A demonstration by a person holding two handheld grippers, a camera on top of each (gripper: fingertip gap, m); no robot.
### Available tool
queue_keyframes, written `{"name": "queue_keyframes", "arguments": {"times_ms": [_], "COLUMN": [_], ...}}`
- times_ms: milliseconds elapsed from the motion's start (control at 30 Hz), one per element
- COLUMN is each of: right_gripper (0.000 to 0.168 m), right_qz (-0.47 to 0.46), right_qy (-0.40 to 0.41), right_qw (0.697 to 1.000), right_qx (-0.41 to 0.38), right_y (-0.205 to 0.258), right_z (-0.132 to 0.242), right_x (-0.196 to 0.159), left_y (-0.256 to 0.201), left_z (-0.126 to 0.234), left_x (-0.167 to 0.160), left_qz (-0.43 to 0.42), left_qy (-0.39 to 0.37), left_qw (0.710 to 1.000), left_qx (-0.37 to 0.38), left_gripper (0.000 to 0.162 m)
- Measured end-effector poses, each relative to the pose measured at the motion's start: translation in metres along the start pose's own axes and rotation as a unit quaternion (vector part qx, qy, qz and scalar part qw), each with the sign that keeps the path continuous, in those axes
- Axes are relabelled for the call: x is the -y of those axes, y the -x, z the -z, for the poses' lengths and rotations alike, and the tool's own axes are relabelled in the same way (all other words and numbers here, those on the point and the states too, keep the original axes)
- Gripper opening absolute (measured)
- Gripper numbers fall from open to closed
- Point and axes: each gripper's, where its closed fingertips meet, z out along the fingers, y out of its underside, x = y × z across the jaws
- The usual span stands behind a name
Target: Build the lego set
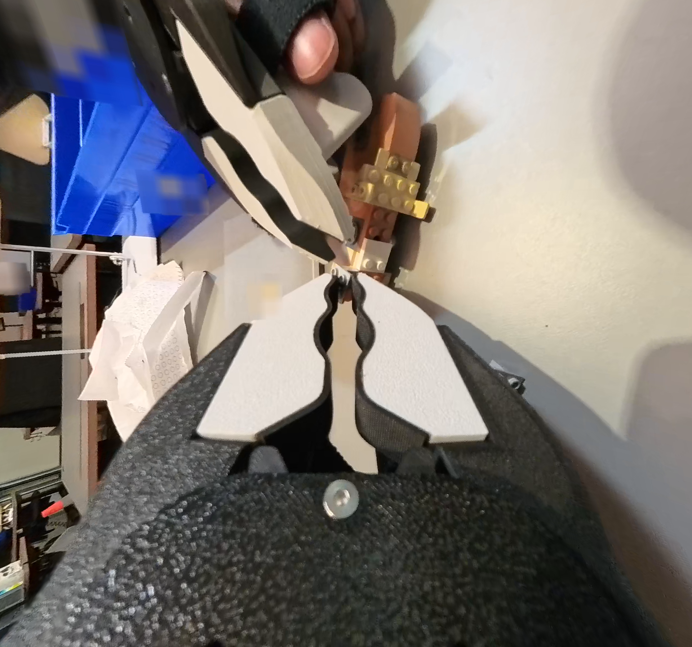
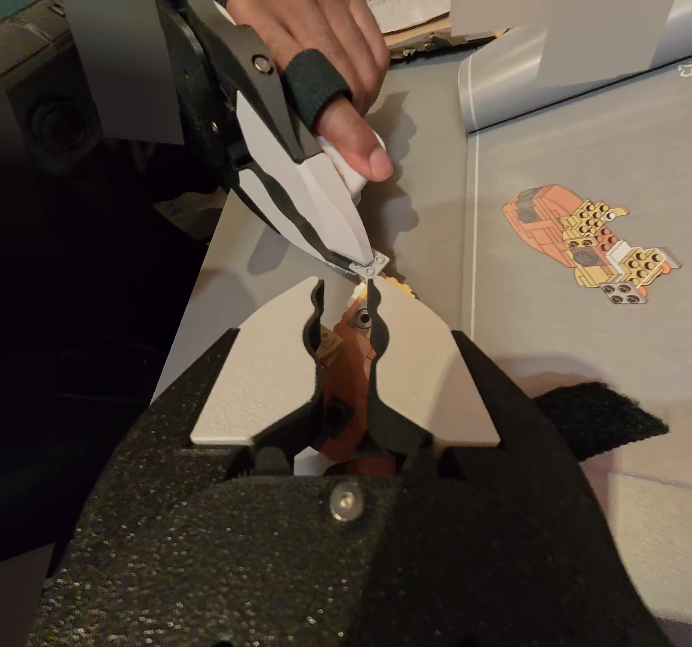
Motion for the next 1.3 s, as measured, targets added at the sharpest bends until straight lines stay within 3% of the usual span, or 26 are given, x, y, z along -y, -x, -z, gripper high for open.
{"name": "queue_keyframes", "arguments": {"times_ms": [233, 600, 933, 1133, 1300], "right_gripper": [0.022, 0.025, 0.028, 0.036, 0.043], "right_qz": [0.003, 0.007, 0.015, 0.060, 0.124], "right_qy": [-0.011, -0.022, -0.026, -0.046, -0.068], "right_qw": [1.000, 1.000, 1.000, 0.995, 0.971], "right_qx": [0.003, 0.005, 0.003, -0.070, -0.191], "right_y": [0.001, 0.002, 0.004, 0.005, 0.014], "right_z": [0.002, 0.004, 0.005, 0.010, 0.023], "right_x": [0.002, 0.004, 0.004, 0.007, 0.007], "left_y": [-0.003, -0.002, 0.007, 0.020, 0.041], "left_z": [0.001, 0.005, 0.013, 0.018, 0.029], "left_x": [-0.001, -0.003, -0.003, -0.003, 0.002], "left_qz": [0.039, 0.126, 0.244, 0.316, 0.357], "left_qy": [-0.024, -0.075, -0.138, -0.188, -0.244], "left_qw": [0.999, 0.987, 0.952, 0.923, 0.899], "left_qx": [-0.025, -0.071, -0.119, -0.116, -0.072], "left_gripper": [0.015, 0.017, 0.023, 0.026, 0.026]}}
